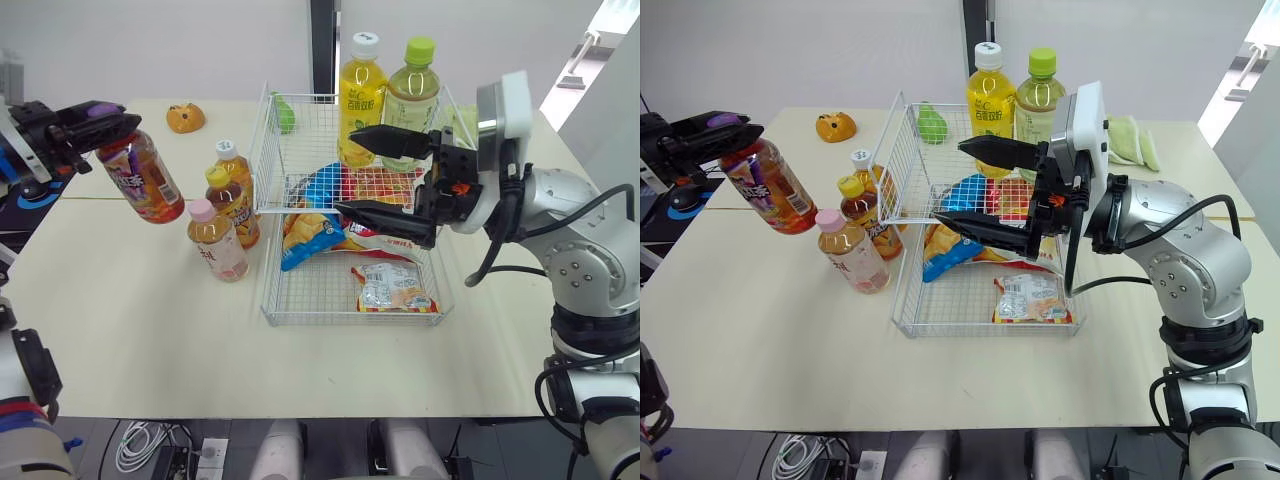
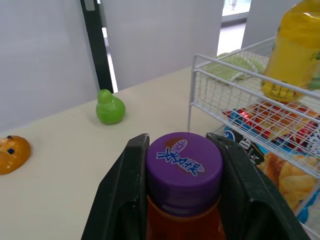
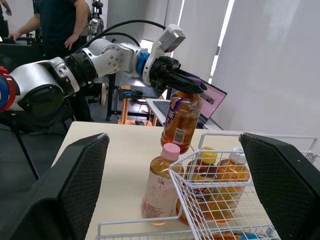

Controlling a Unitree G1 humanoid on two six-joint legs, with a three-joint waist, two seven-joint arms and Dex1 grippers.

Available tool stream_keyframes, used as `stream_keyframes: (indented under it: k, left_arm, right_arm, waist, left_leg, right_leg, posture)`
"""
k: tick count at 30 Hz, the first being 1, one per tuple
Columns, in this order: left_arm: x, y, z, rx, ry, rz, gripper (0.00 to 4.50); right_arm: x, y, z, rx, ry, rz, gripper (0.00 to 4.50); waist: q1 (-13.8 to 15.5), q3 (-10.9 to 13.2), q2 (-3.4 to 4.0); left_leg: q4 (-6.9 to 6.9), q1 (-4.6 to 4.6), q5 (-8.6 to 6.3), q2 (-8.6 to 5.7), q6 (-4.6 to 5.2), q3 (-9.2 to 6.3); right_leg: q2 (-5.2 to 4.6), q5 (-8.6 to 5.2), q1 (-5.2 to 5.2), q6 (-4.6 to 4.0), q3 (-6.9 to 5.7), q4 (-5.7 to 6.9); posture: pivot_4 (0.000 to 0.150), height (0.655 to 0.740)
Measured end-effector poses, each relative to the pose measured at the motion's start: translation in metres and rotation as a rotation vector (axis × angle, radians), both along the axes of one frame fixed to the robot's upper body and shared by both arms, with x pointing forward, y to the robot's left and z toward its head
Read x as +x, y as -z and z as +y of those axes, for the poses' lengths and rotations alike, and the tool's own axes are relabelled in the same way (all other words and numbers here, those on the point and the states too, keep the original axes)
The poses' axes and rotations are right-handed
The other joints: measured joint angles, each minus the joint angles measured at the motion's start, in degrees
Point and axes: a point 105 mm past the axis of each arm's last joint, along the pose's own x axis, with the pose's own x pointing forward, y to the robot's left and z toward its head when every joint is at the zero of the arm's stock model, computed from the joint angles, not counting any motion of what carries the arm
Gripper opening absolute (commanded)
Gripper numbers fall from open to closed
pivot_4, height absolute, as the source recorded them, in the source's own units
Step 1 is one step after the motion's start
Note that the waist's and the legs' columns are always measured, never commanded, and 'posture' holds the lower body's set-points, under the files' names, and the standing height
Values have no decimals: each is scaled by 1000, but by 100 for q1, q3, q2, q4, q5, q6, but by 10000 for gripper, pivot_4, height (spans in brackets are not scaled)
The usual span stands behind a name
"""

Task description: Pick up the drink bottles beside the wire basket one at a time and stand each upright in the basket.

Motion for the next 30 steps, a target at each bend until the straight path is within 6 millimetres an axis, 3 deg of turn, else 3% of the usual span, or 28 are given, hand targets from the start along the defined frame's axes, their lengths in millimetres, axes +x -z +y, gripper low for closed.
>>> stream_keyframes:
  k: [5,9,17,23,30]
  left_arm:
    - [-22,-76,-44,59,168,-160,13592]
    - [-23,-99,-76,78,278,-201,13592]
    - [10,-101,-119,68,357,-216,13592]
    - [30,-102,-140,26,353,-251,13592]
    - [50,-83,-165,-11,369,-199,13592]
  right_arm:
    - [5,0,2,18,25,-5,45000]
    - [10,-2,0,34,54,-4,45000]
    - [19,-8,-12,48,163,-44,45000]
    - [20,-7,-17,37,215,-50,45000]
    - [19,-6,-25,24,265,-52,45000]
  waist:
    - [-16,1,-5]
    - [-17,6,4]
    - [-21,7,4]
    - [-29,7,4]
    - [-24,7,4]
  left_leg:
    - [1,-10,0,-6,0,5]
    - [1,-6,0,-1,0,3]
    - [3,-38,0,-2,0,9]
    - [2,-45,0,-4,0,14]
    - [4,-49,0,-7,1,15]
  right_leg:
    - [-5,-2,-6,5,5,-4]
    - [0,-8,-8,13,3,3]
    - [-1,-1,-47,2,9,7]
    - [-4,0,-55,2,12,8]
    - [-6,0,-56,2,13,8]
  posture:
    - [1500,7400]
    - [1500,7400]
    - [1500,7400]
    - [1500,7400]
    - [1500,7400]
